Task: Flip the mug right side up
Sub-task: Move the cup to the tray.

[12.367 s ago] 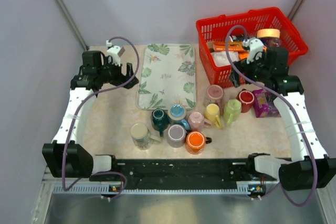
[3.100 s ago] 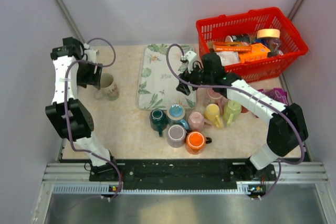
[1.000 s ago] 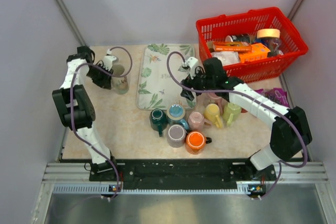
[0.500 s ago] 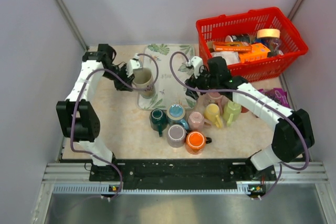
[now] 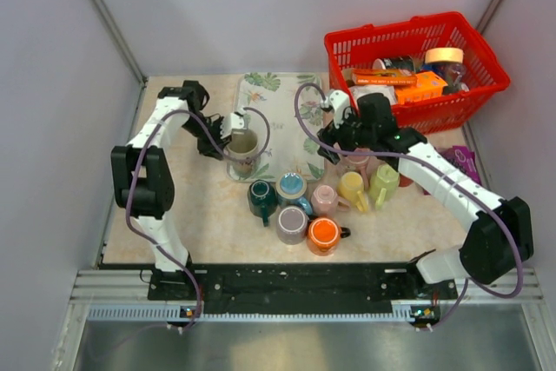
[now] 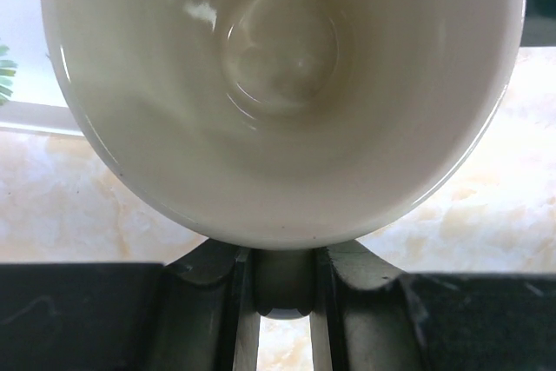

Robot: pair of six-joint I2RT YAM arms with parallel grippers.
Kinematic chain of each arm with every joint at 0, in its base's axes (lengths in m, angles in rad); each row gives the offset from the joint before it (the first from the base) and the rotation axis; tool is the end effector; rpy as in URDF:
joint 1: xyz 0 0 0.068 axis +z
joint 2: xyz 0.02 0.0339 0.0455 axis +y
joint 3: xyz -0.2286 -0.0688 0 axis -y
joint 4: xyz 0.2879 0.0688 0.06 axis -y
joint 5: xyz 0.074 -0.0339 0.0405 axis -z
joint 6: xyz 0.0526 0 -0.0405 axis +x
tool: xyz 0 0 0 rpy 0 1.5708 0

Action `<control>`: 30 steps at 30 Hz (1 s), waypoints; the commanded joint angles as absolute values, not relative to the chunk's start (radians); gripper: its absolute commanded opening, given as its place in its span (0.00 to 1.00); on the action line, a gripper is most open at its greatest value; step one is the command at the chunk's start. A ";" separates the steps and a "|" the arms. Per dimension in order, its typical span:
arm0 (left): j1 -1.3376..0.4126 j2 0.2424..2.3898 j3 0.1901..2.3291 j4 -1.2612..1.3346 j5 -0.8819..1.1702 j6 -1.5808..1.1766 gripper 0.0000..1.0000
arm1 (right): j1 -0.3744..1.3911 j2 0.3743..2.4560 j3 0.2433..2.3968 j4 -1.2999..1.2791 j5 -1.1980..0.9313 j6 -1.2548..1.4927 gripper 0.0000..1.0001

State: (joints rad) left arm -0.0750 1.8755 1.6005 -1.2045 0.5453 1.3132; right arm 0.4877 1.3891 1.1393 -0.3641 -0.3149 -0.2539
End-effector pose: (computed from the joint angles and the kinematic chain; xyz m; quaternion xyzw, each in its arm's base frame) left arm 0.3897 -0.0566 0.1927 0.6249 0.7316 -0.1936 0.1919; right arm 0.3226 0.1896 0.2539 -0.3850 0.7910 0.1913 0.4354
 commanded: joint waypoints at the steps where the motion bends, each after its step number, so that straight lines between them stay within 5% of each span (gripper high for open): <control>1: -0.080 1.873 1.626 -1.154 0.565 1.388 0.01 | 0.479 1.347 1.134 -0.357 -0.319 -0.271 0.75; 7: -0.080 1.876 1.614 -1.118 0.542 1.401 0.37 | 0.479 1.348 1.134 -0.360 -0.331 -0.272 0.75; 11: -0.077 1.824 1.574 -1.049 0.512 1.378 0.50 | 0.479 1.347 1.131 -0.362 -0.339 -0.267 0.75; 14: -0.068 1.781 1.574 -1.032 0.511 1.335 0.75 | 0.479 1.342 1.131 -0.362 -0.345 -0.265 0.75; 15: -0.063 1.766 1.580 -1.032 0.517 1.313 0.99 | 0.479 1.341 1.134 -0.362 -0.347 -0.264 0.75; 18: -0.054 1.686 1.620 -1.048 0.526 1.192 0.99 | 0.480 1.338 1.140 -0.362 -0.336 -0.261 0.78; 20: -0.049 1.616 1.638 -1.023 0.485 1.045 0.99 | 0.479 1.333 1.143 -0.362 -0.319 -0.261 0.99; 26: -0.048 1.370 1.530 -0.816 0.163 0.704 0.99 | 0.479 1.359 1.167 -0.382 -0.296 -0.252 0.99; 30: -0.048 1.211 1.384 -0.799 0.248 0.542 0.99 | 0.485 1.382 1.180 -0.391 -0.325 -0.290 0.99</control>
State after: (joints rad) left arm -0.0525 1.3285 1.5158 -0.8658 0.2474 0.7822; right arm 0.4877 1.3777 1.1324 -0.3862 -0.3069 -0.2611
